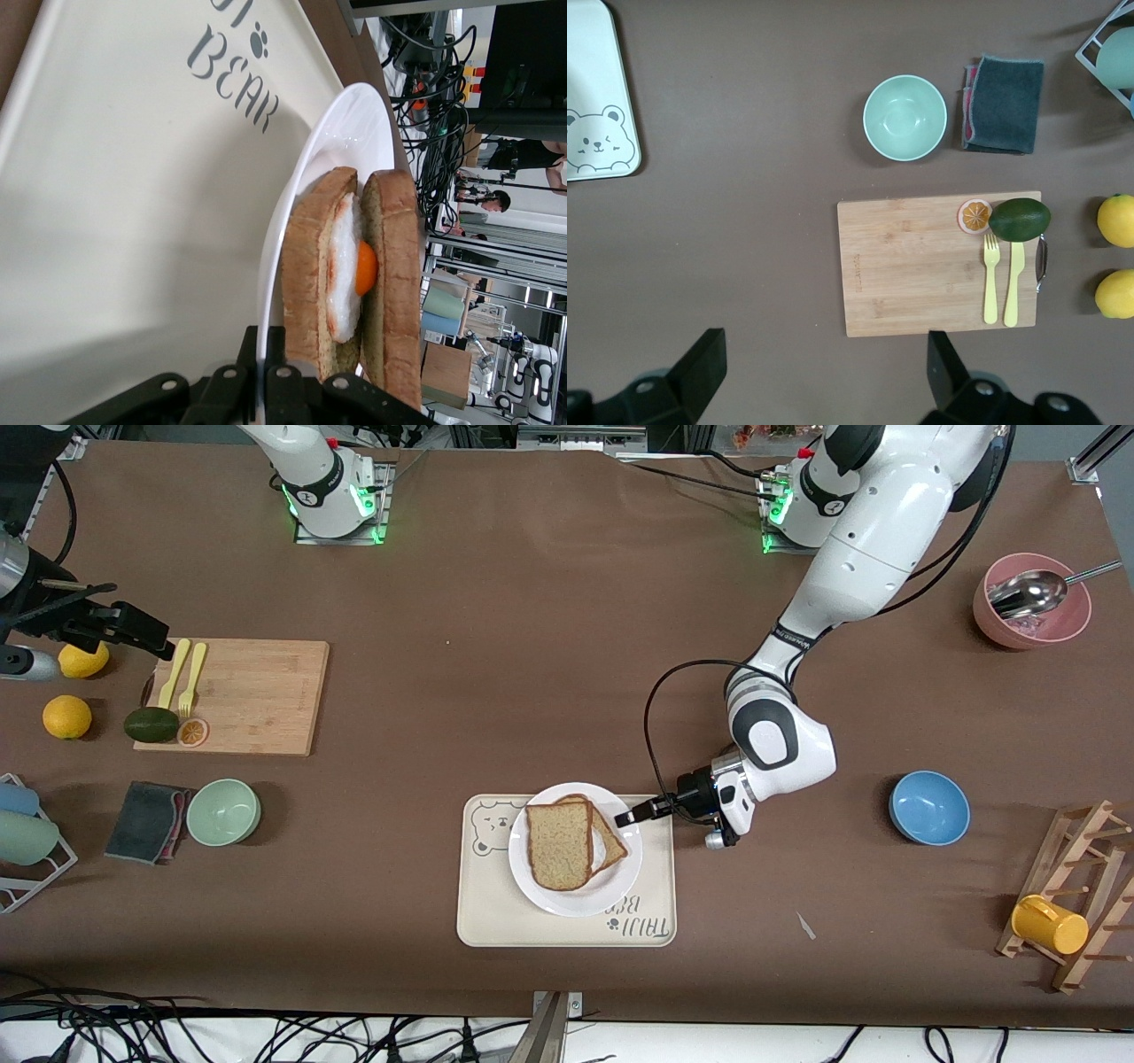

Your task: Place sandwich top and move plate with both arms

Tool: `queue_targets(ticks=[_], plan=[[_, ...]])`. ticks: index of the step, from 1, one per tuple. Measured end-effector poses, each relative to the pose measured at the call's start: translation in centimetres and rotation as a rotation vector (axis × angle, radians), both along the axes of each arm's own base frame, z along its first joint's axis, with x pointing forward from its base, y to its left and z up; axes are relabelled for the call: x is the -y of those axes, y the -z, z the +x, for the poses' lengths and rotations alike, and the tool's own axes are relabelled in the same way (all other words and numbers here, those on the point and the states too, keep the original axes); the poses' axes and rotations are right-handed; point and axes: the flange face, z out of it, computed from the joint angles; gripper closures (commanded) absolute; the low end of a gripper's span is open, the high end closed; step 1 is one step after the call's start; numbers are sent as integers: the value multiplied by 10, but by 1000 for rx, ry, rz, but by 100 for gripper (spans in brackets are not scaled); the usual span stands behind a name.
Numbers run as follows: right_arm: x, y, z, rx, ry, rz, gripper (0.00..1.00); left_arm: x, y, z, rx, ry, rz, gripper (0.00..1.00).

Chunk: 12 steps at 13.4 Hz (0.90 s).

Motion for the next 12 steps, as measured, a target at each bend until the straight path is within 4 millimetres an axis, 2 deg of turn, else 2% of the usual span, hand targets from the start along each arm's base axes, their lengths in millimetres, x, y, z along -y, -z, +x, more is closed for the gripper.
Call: queue_targets(ticks=[5, 8, 11, 12], plan=[[0, 0, 0, 0, 0, 1, 0, 1, 8, 15, -2, -19, 60, 100], [0, 0, 0, 0, 0, 1, 0, 5, 15, 18, 0, -20, 74, 100], [0, 0, 0, 0, 0, 1, 0, 5, 14, 20, 6, -23, 75, 100], [0, 0, 0, 0, 0, 1, 0, 6, 14, 21, 6, -24, 75, 94]])
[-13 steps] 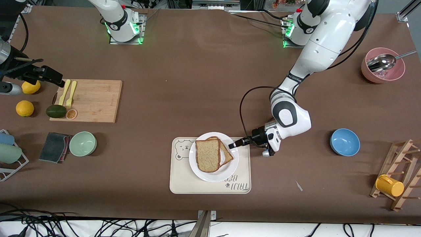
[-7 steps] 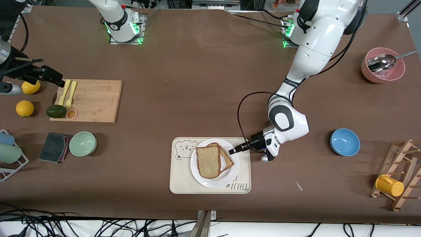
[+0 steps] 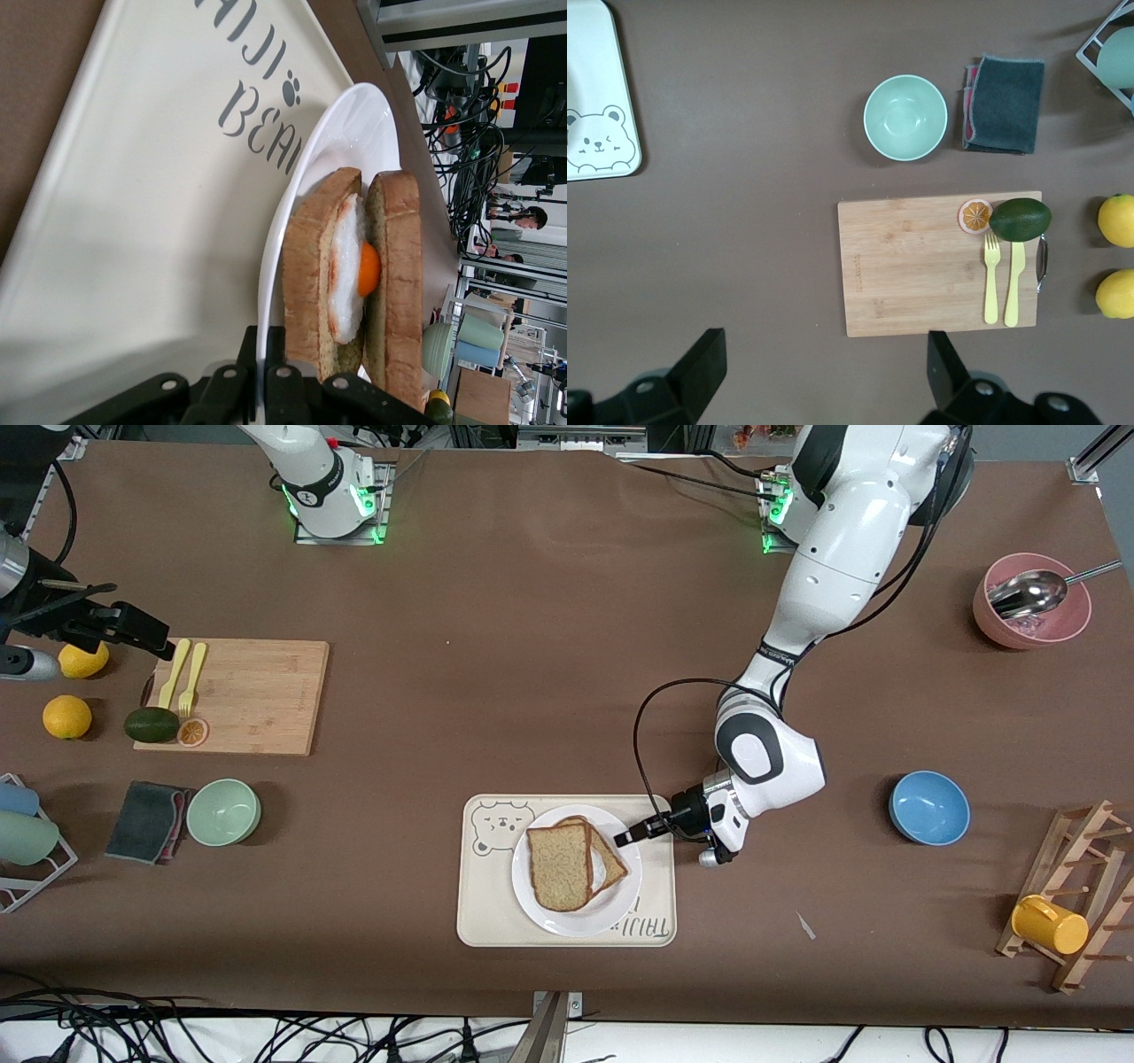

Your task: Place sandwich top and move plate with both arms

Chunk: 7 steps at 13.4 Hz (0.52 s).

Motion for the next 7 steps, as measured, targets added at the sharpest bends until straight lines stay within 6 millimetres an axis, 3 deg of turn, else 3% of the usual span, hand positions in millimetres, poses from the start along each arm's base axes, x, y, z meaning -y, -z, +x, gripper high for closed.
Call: queue_targets(ticks=[1, 4, 7], plan=[[0, 0, 0, 0, 0, 0, 0, 0, 0, 0, 0, 0, 0, 83], [0, 0, 0, 0, 0, 0, 0, -3, 0, 1, 3, -6, 7, 71], [0, 0, 0, 0, 0, 0, 0, -8, -2, 5, 9, -12, 13, 51]])
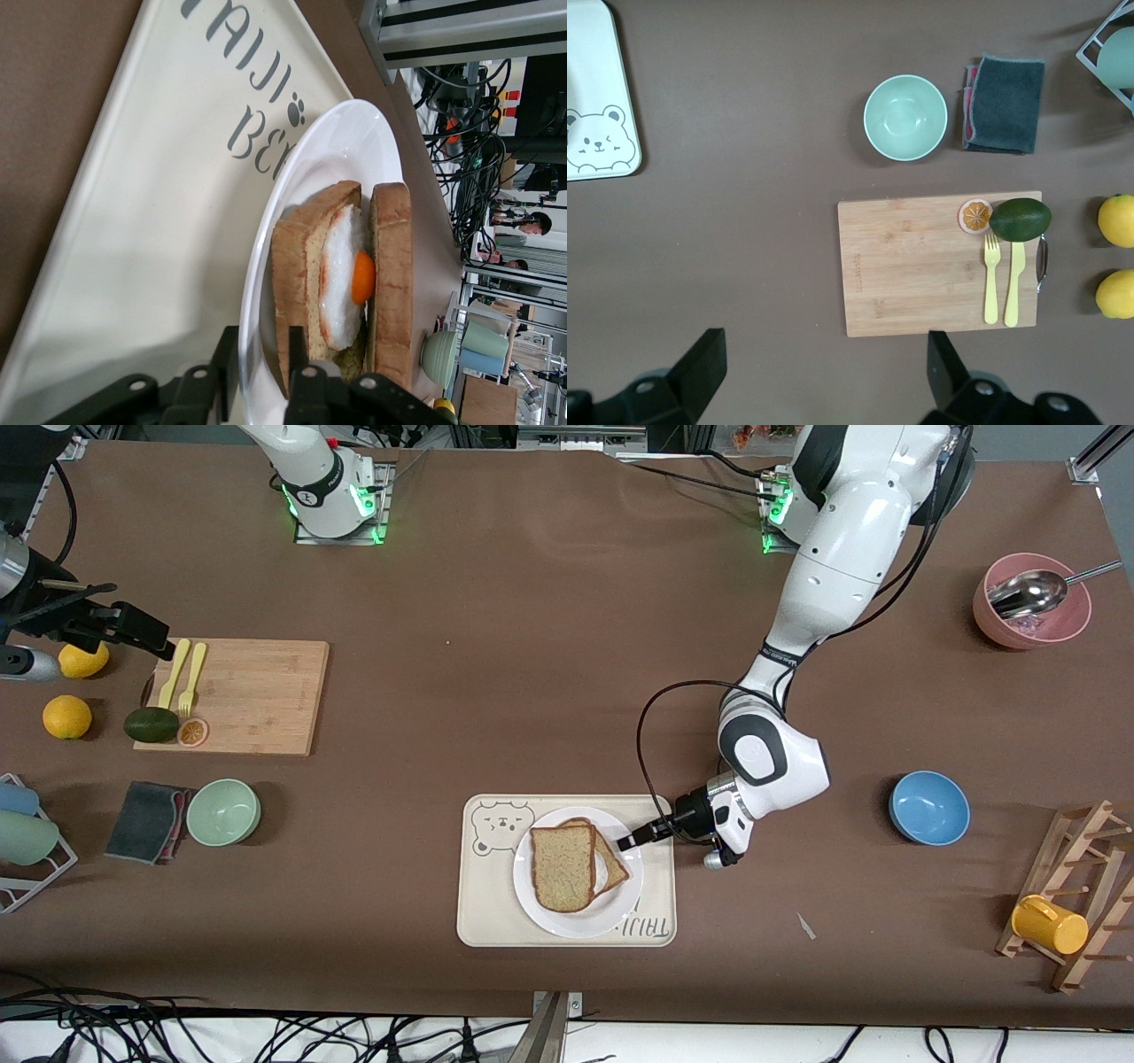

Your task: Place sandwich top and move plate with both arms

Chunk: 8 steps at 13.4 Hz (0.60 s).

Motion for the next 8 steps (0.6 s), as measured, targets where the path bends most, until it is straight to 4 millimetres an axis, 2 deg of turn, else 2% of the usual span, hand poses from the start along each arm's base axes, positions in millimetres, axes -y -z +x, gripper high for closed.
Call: queue_targets(ticks=[2, 5, 7, 8], plan=[[0, 0, 0, 0, 0, 0, 0, -1, -3, 3, 14, 16, 15, 33], [0, 0, 0, 0, 0, 0, 0, -3, -9, 8, 35, 40, 41, 18], [0, 0, 0, 0, 0, 0, 0, -5, -15, 12, 47, 37, 41, 4], [0, 0, 0, 0, 0, 0, 0, -7, -18, 14, 54, 40, 46, 1]])
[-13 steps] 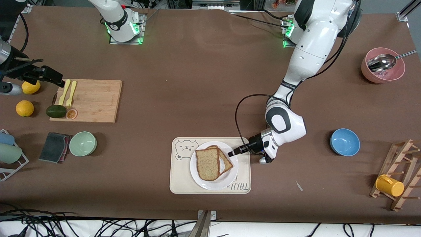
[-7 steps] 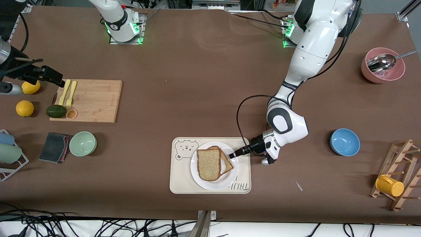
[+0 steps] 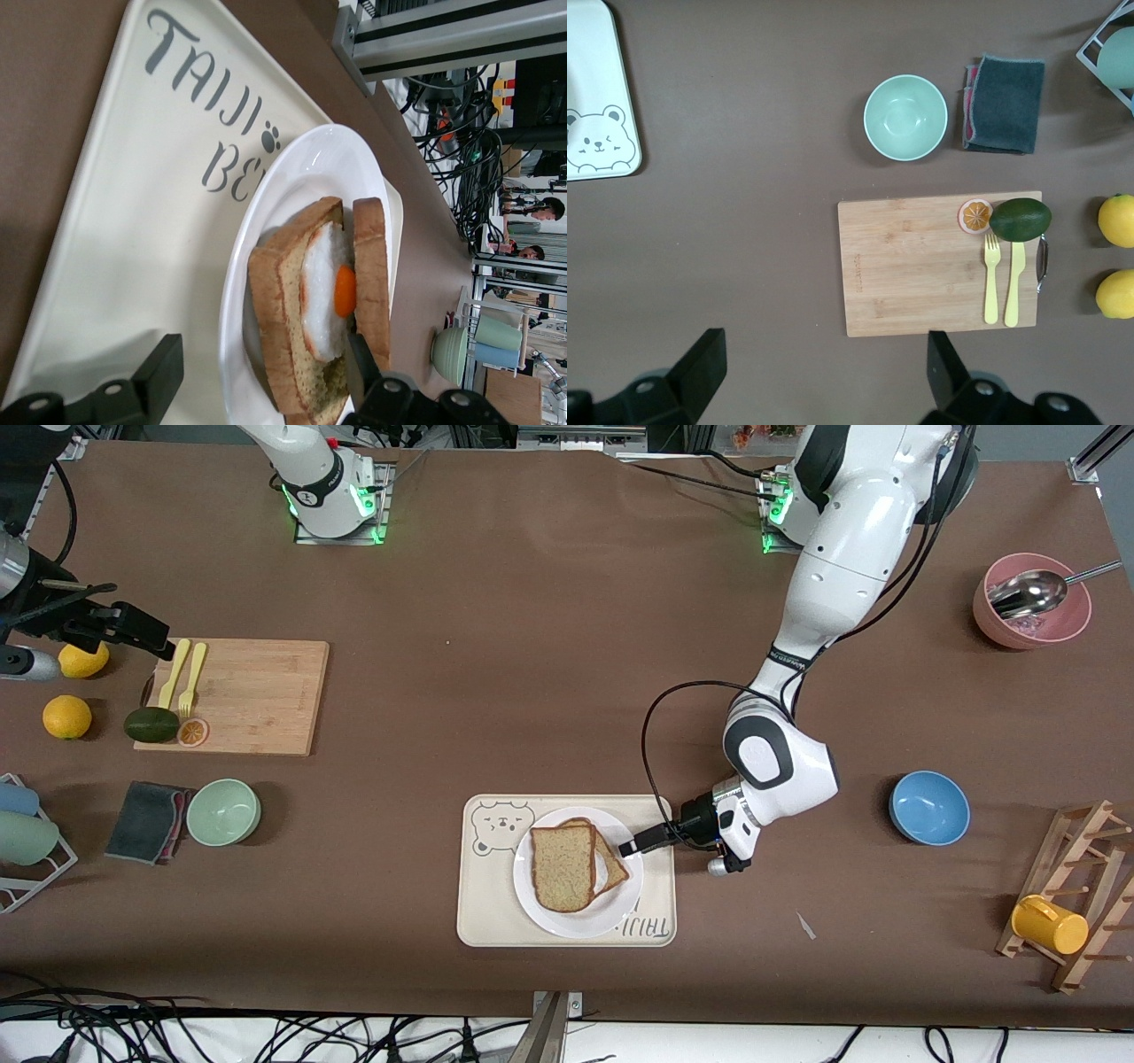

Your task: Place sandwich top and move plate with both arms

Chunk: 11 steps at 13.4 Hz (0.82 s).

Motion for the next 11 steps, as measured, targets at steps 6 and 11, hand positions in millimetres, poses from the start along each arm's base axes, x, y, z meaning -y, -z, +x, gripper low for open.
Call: queue_targets(ticks=[6, 11], plan=[[0, 0, 0, -1, 0, 2, 0, -3, -27, 7, 33, 10, 9, 1], [-1, 2, 0, -4, 0, 7, 0, -9, -74, 6, 51, 89, 131, 0]])
